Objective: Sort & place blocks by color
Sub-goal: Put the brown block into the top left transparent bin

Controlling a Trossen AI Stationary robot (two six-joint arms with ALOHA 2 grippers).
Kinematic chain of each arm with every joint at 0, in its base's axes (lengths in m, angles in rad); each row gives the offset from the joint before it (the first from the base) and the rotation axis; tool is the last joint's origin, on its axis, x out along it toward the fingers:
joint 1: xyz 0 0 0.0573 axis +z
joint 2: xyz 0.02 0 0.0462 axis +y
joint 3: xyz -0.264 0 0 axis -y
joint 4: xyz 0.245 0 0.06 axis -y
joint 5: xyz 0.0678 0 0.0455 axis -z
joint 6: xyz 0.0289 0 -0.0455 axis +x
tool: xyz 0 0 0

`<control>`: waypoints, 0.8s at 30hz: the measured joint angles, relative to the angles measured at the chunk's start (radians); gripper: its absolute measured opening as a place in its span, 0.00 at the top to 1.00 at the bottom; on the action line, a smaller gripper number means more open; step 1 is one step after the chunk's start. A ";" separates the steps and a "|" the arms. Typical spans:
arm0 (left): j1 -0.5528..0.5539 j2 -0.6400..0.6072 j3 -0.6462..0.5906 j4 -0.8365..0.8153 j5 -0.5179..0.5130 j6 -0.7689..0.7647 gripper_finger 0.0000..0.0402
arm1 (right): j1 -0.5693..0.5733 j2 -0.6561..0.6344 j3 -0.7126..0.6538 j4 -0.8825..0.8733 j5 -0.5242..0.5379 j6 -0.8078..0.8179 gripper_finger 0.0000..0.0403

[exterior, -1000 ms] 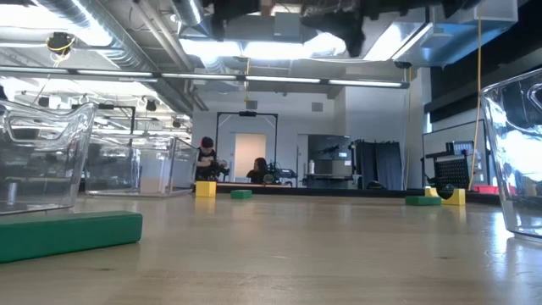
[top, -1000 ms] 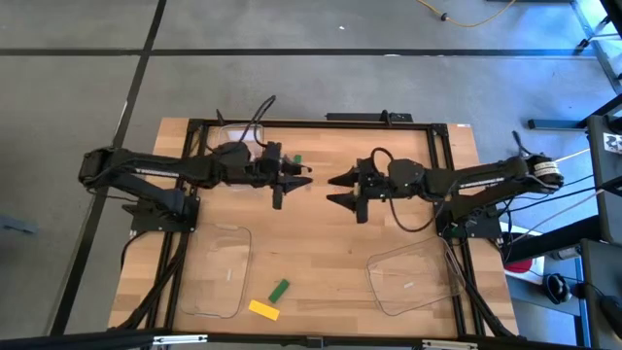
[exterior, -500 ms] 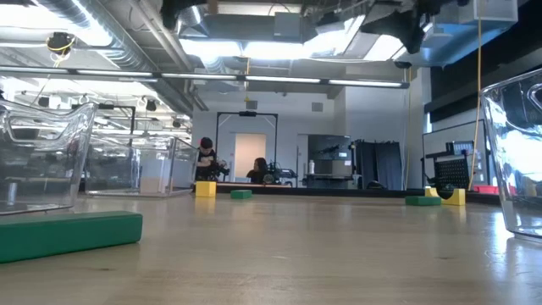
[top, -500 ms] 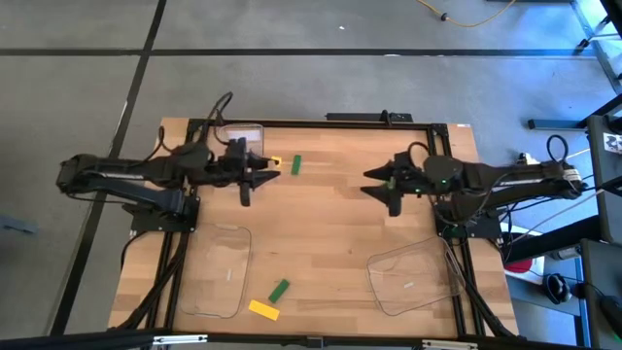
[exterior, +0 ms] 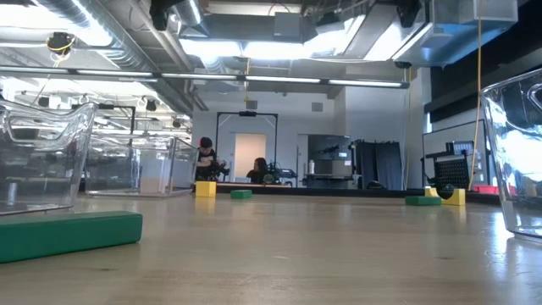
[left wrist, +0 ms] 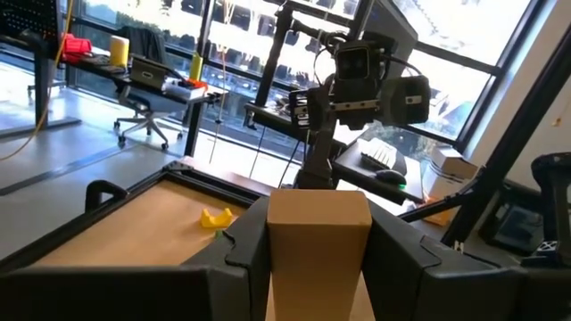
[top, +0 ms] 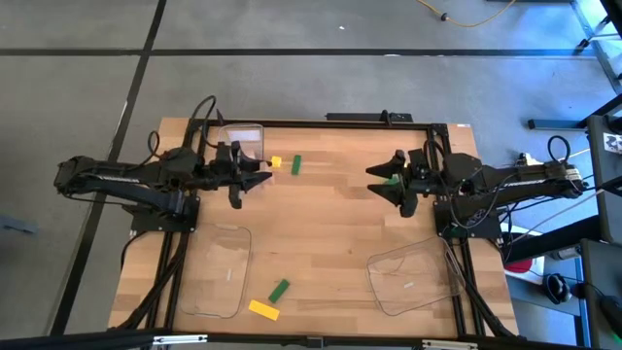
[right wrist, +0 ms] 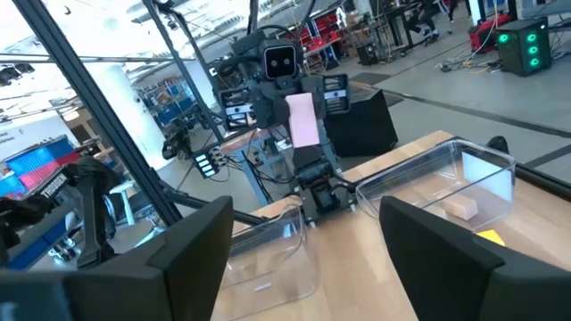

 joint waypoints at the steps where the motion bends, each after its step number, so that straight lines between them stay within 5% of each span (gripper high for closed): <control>1: 0.000 0.000 0.000 0.000 0.000 0.000 0.70 | 0.000 0.000 0.000 0.000 0.000 0.000 0.29; 9: 0.005 0.005 0.058 -0.078 -0.103 -0.005 0.70 | 0.000 0.000 0.000 0.000 0.000 0.000 0.29; 15: 0.180 0.129 0.320 -0.597 -0.156 0.046 0.70 | 0.000 0.000 0.000 -0.004 0.000 0.003 0.29; 19: 0.377 0.242 0.457 -0.964 -0.067 0.081 0.70 | 0.000 0.000 0.000 -0.008 0.000 0.004 0.29; 24: 0.572 0.380 0.450 -1.165 0.169 0.141 0.70 | 0.000 0.007 0.000 -0.015 0.001 0.005 0.29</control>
